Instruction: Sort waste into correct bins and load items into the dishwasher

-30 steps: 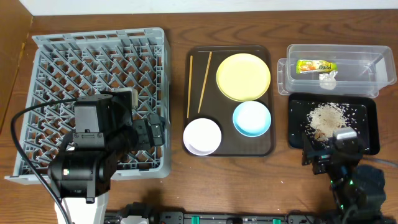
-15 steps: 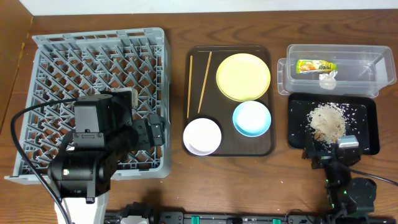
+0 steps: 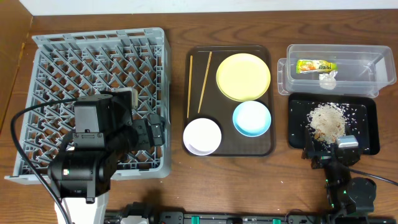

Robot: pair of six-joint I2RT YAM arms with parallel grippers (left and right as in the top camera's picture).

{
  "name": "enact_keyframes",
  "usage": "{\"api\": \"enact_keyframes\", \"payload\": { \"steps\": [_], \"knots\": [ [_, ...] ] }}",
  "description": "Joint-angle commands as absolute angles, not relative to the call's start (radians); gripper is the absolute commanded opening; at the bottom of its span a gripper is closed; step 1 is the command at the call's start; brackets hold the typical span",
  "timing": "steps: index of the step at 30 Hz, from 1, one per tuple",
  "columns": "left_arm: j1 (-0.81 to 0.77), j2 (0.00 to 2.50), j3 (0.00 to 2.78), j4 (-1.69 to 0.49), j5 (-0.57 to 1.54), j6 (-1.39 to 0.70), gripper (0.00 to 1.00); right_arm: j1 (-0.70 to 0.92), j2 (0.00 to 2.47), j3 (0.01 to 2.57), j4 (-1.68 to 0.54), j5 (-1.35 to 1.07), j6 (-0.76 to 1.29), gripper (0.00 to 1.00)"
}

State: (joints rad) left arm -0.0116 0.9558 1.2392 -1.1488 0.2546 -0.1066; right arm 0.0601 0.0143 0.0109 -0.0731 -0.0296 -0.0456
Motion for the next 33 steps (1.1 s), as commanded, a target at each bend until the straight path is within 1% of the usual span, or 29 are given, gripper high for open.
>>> {"api": "enact_keyframes", "payload": {
  "steps": [1, 9, 13, 18, 22, 26, 27, 28, 29, 30, 32, 33],
  "knots": [
    [-0.017, 0.955, 1.253, -1.151, 0.242, -0.097, 0.98, 0.053, 0.006, 0.006, -0.071, -0.031, -0.057, 0.99],
    [-0.017, 0.955, 1.253, -1.15, 0.244, -0.099, 0.98, 0.053, 0.006, 0.006, -0.071, -0.031, -0.057, 0.99],
    [-0.017, 0.955, 1.253, -1.168, 0.358, -0.147, 0.98, 0.053, 0.006, 0.006, -0.071, -0.031, -0.057, 0.99],
    [-0.033, 0.991, 1.253, -1.058, 0.423, -0.158, 0.98, 0.053, 0.006, 0.006, -0.071, -0.031, -0.057, 0.99],
    [-0.123, 1.12, 1.254, -0.999, 0.399, -0.166, 0.98, 0.053, 0.006, 0.006, -0.071, -0.031, -0.057, 0.99],
    [-0.24, 1.306, 1.274, -0.953, 0.251, -0.147, 0.99, 0.053, 0.006, 0.006, -0.071, -0.031, -0.057, 0.99],
    [-0.287, 1.401, 1.288, -0.921, 0.191, -0.119, 0.97, 0.053, 0.006, 0.006, -0.071, -0.031, -0.057, 0.99],
    [-0.309, 1.451, 1.295, -0.899, 0.162, -0.107, 0.95, 0.053, 0.006, 0.006, -0.071, -0.031, -0.057, 0.99],
    [-0.326, 1.493, 1.298, -0.871, 0.148, -0.091, 0.94, 0.053, 0.006, 0.006, -0.071, -0.031, -0.057, 0.99],
    [-0.355, 1.575, 1.298, -0.793, 0.114, -0.078, 0.88, 0.053, 0.006, 0.006, -0.071, -0.031, -0.057, 0.99],
    [-0.377, 1.649, 1.298, -0.702, 0.11, -0.063, 0.86, 0.053, 0.006, 0.006, -0.071, -0.031, -0.057, 0.99],
    [-0.383, 1.678, 1.298, -0.666, 0.105, -0.052, 0.83, 0.053, 0.006, 0.006, -0.071, -0.031, -0.057, 0.99]
  ]
}}
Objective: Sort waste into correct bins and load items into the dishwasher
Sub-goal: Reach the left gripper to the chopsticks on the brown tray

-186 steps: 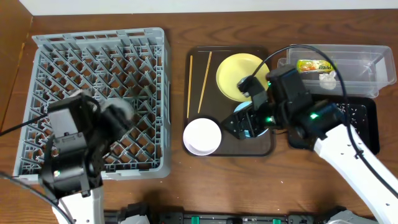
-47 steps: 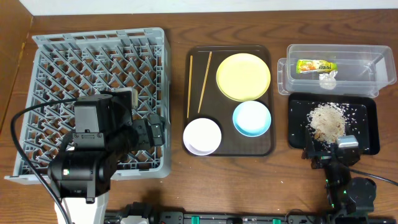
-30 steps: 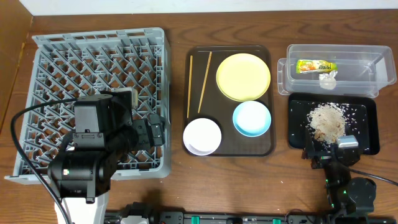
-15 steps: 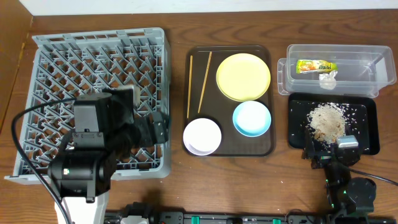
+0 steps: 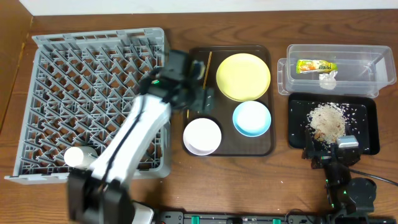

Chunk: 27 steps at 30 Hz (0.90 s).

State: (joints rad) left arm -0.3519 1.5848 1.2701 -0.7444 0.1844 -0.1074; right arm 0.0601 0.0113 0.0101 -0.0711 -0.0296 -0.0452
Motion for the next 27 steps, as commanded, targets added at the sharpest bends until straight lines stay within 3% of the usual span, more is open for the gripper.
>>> {"api": "enact_keyframes", "payload": {
  "steps": [1, 4, 5, 11, 20, 23, 27],
  "knots": [
    [-0.387, 1.704, 1.298, -0.633, 0.093, -0.052, 0.8, 0.053, 0.006, 0.006, -0.071, -0.031, -0.057, 0.99],
    [-0.392, 1.796, 1.298, -0.525, 0.033, -0.051, 0.76, 0.053, 0.006, 0.006, -0.071, -0.031, -0.057, 0.99],
    [-0.391, 1.833, 1.298, -0.487, 0.008, -0.039, 0.7, 0.053, 0.006, 0.006, -0.071, -0.031, -0.057, 0.99],
    [-0.39, 1.951, 1.298, -0.362, -0.002, 0.057, 0.65, 0.053, 0.006, 0.006, -0.071, -0.031, -0.057, 0.99],
    [-0.37, 2.072, 1.298, -0.3, -0.038, 0.056, 0.53, 0.053, 0.006, 0.006, -0.071, -0.031, -0.057, 0.99],
    [-0.368, 2.099, 1.296, -0.302, -0.034, 0.042, 0.45, 0.053, 0.006, 0.006, -0.071, -0.031, -0.057, 0.99],
    [-0.368, 2.111, 1.291, -0.313, -0.023, 0.017, 0.22, 0.053, 0.006, 0.006, -0.071, -0.031, -0.057, 0.99]
  ]
}}
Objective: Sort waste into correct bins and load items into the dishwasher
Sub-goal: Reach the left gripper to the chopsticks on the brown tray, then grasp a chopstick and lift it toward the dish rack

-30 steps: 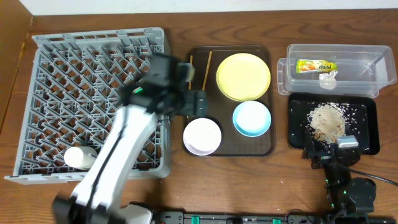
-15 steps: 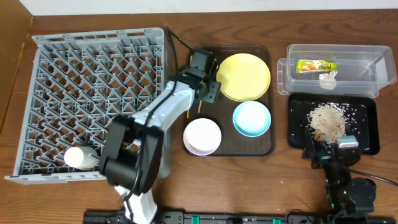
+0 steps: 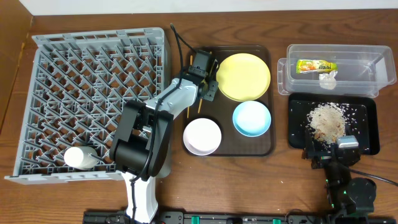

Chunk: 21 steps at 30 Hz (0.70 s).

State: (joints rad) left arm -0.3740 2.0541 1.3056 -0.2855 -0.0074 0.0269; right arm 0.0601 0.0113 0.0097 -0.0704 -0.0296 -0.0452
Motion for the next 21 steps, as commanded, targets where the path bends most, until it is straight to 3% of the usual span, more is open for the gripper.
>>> {"api": "enact_keyframes", "payload": {
  "steps": [1, 4, 11, 21],
  "knots": [
    [-0.368, 2.111, 1.291, -0.316, -0.012, 0.014, 0.19, 0.053, 0.006, 0.006, -0.071, -0.031, -0.057, 0.99],
    [-0.368, 2.109, 1.291, -0.328, 0.042, 0.013, 0.08, 0.053, 0.006, 0.006, -0.071, -0.031, -0.057, 0.99],
    [-0.347, 2.066, 1.292, -0.377, 0.124, -0.088, 0.08, 0.053, 0.006, 0.006, -0.071, -0.031, -0.057, 0.99],
    [-0.308, 1.715, 1.295, -0.515, 0.12, -0.088, 0.08, 0.053, 0.006, 0.006, -0.071, -0.031, -0.057, 0.99]
  ]
}}
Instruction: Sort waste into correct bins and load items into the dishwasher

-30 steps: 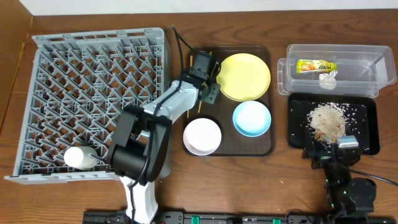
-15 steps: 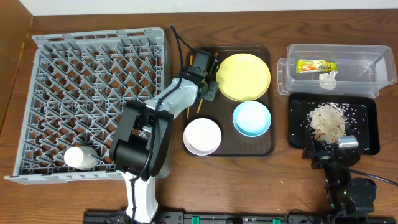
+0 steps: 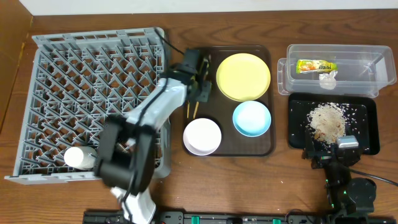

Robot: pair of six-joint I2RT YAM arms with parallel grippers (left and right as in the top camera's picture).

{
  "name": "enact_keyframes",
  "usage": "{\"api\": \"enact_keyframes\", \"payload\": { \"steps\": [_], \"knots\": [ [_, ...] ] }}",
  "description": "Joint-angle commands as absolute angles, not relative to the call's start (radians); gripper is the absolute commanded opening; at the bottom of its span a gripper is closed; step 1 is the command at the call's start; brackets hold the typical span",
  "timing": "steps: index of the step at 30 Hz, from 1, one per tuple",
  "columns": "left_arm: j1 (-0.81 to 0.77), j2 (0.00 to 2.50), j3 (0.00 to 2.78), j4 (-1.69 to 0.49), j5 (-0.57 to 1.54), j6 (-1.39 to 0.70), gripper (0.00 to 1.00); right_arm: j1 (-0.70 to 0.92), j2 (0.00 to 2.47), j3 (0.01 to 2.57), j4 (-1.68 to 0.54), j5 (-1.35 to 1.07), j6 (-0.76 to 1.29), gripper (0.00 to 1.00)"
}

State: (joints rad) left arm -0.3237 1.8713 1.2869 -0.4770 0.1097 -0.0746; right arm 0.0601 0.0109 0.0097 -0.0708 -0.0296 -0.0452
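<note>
My left gripper [image 3: 200,87] hangs over the upper part of two wooden chopsticks [image 3: 189,111] at the left side of the brown tray [image 3: 268,147]; its fingers look spread and the sticks' lower ends still lie flat. On the tray also sit a yellow plate [image 3: 244,76], a blue bowl [image 3: 252,118] and a white bowl [image 3: 202,135]. A white cup [image 3: 77,157] lies in the near left corner of the grey dish rack [image 3: 62,74]. At the near edge of the black tray [image 3: 367,118], my right gripper [image 3: 323,152] rests with its fingers together.
A heap of food scraps [image 3: 328,119] lies on the black tray. Behind it, a clear plastic bin [image 3: 373,79] holds a yellow-green packet [image 3: 316,65] and a crumpled wrapper. My left arm stretches across the rack's right edge.
My left gripper has shifted slightly down and to the left over the chopsticks, and the arm's lower part has swung left. The dishes, the cup and the right arm are unchanged.
First my left arm was folded over the near part of the rack. Then the white cup lay in the rack's near left corner and the arm reached toward the tray. After that the gripper was above the chopsticks by the yellow plate, where it now hovers lower.
</note>
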Motion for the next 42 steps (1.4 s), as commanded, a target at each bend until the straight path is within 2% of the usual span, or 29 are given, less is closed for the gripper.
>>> {"api": "enact_keyframes", "payload": {
  "steps": [1, 5, 9, 16, 20, 21, 23, 24, 26, 29, 34, 42],
  "knots": [
    [-0.305, 1.685, 1.295, -0.537, 0.12, -0.088, 0.08, 0.053, 0.006, 0.006, -0.071, -0.031, -0.057, 0.99],
    [-0.282, 1.587, 1.295, -0.645, 0.089, -0.089, 0.08, 0.053, 0.006, 0.006, -0.071, -0.031, -0.057, 0.99],
    [-0.229, 1.554, 1.293, -0.788, -0.069, -0.157, 0.08, 0.053, 0.006, 0.006, -0.071, -0.031, -0.057, 0.99],
    [-0.109, 1.596, 1.245, -0.807, -0.061, -0.155, 0.08, 0.053, 0.006, 0.006, -0.071, -0.031, -0.057, 0.99],
    [-0.101, 1.615, 1.245, -0.81, -0.042, -0.107, 0.08, 0.053, 0.006, 0.006, -0.071, -0.031, -0.057, 0.99],
    [-0.102, 1.615, 1.245, -0.812, -0.022, -0.081, 0.09, 0.053, 0.006, 0.006, -0.071, -0.031, -0.057, 0.99],
    [-0.102, 1.614, 1.246, -0.819, -0.008, -0.072, 0.35, 0.053, 0.006, 0.006, -0.071, -0.03, -0.057, 0.99],
    [-0.102, 1.61, 1.247, -0.821, -0.009, -0.072, 0.41, 0.053, 0.006, 0.006, -0.071, -0.031, -0.057, 0.99],
    [-0.102, 1.599, 1.257, -0.825, -0.007, -0.077, 0.46, 0.053, 0.006, 0.006, -0.071, -0.031, -0.057, 0.99],
    [-0.106, 1.576, 1.287, -0.822, 0.04, -0.091, 0.48, 0.053, 0.006, 0.006, -0.071, -0.031, -0.057, 0.99],
    [-0.144, 1.57, 1.295, -0.734, 0.253, -0.091, 0.49, 0.053, 0.006, 0.006, -0.071, -0.031, -0.057, 0.99],
    [-0.272, 1.699, 1.269, -0.543, 0.057, -0.087, 0.49, 0.053, 0.006, 0.006, -0.071, -0.031, -0.057, 0.99]
  ]
}}
